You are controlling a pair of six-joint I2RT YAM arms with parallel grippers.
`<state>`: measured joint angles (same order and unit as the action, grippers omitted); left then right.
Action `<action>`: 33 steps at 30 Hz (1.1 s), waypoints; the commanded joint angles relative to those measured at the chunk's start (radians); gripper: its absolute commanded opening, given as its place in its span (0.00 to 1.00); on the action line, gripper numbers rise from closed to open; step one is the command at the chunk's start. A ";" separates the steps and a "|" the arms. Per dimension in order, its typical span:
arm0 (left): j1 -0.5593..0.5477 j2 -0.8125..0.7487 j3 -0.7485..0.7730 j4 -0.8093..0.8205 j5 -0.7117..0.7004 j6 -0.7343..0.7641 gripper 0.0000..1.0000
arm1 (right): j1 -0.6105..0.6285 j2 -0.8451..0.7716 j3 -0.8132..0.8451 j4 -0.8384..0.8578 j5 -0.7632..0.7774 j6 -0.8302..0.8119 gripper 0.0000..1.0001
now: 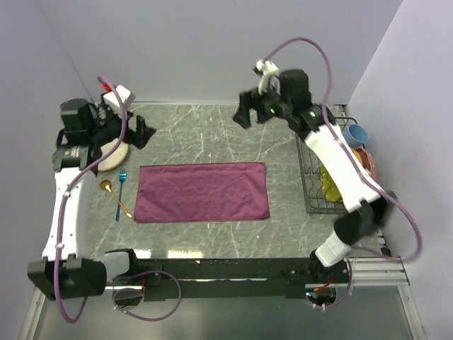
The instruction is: Fold the napkin into a case and place the utensils inside
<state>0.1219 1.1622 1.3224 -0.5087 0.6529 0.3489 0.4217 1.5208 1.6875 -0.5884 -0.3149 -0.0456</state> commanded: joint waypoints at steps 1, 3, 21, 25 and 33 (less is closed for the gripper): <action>-0.082 0.149 0.007 0.135 0.131 -0.333 0.99 | -0.021 0.260 0.187 0.029 -0.316 0.183 1.00; -0.116 0.216 -0.012 0.171 0.154 -0.474 0.99 | -0.014 0.333 0.169 0.053 -0.384 0.302 1.00; -0.258 0.789 -0.192 0.872 0.447 -1.137 0.99 | 0.037 0.644 -0.126 0.690 -0.704 0.886 1.00; -0.258 0.853 -0.158 0.851 0.464 -1.114 0.99 | 0.031 0.696 -0.137 0.710 -0.704 0.888 1.00; -0.240 0.941 -0.158 0.828 0.473 -1.073 0.99 | -0.001 0.756 -0.186 0.736 -0.664 0.891 1.00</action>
<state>-0.1318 2.0830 1.1343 0.2733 1.0771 -0.7273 0.4446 2.2490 1.5265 0.0872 -1.0004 0.8326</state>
